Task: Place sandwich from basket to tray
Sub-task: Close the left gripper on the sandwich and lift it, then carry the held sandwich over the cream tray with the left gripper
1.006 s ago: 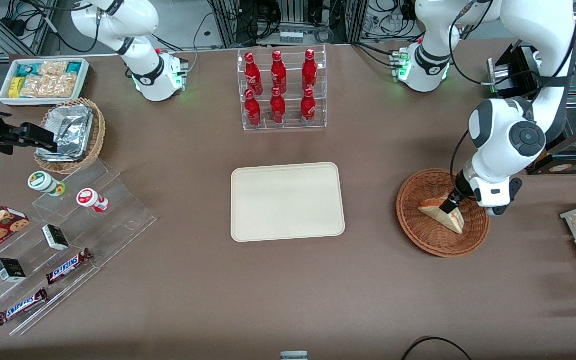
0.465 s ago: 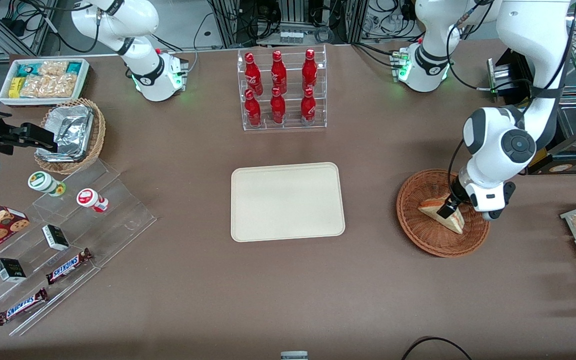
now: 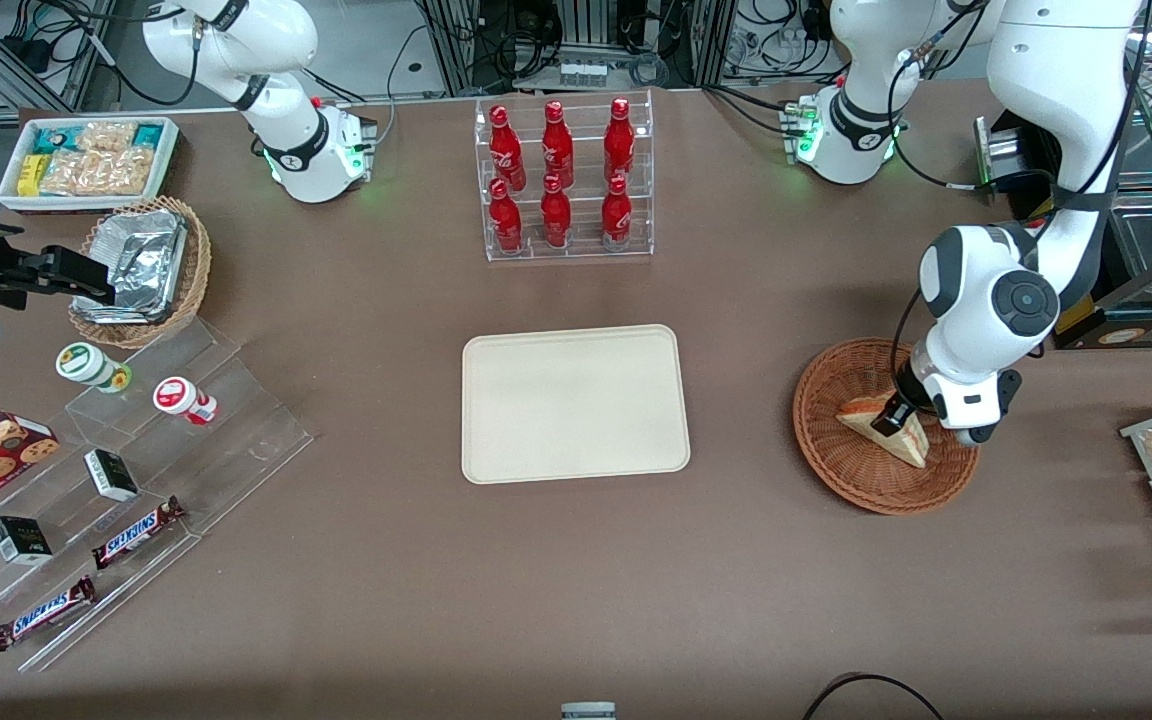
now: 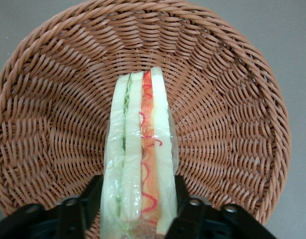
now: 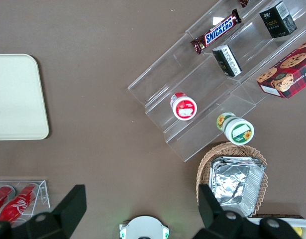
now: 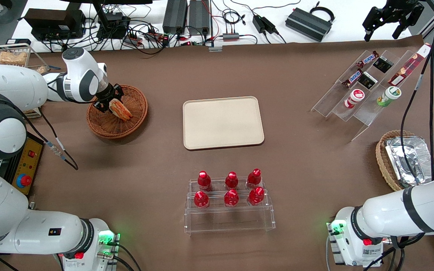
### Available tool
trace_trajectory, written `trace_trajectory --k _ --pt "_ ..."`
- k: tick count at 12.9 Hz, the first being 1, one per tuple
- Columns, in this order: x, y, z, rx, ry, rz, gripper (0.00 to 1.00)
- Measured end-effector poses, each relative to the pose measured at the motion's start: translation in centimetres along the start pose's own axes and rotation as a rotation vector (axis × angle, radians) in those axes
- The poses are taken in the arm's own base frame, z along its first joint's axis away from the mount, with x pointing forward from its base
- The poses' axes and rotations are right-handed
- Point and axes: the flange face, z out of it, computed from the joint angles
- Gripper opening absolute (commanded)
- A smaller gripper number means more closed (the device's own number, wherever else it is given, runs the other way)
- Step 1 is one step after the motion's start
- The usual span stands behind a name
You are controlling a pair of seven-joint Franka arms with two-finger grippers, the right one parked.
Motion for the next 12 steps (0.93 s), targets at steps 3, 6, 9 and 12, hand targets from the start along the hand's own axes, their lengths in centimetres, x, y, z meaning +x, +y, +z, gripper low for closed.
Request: trace_trajectory --k 3,6,9,12 --pt "0.2 0.3 -0.5 -0.009 0.006 0.000 0.00" --pt "0.7 1.2 -4.4 0.030 -0.011 0.011 0.00" --pt "0.4 3.9 -12.6 0.096 -0.030 0.063 0.00" --pt "-3.1 8.1 -19.3 0.094 -0.027 0.199 0.00"
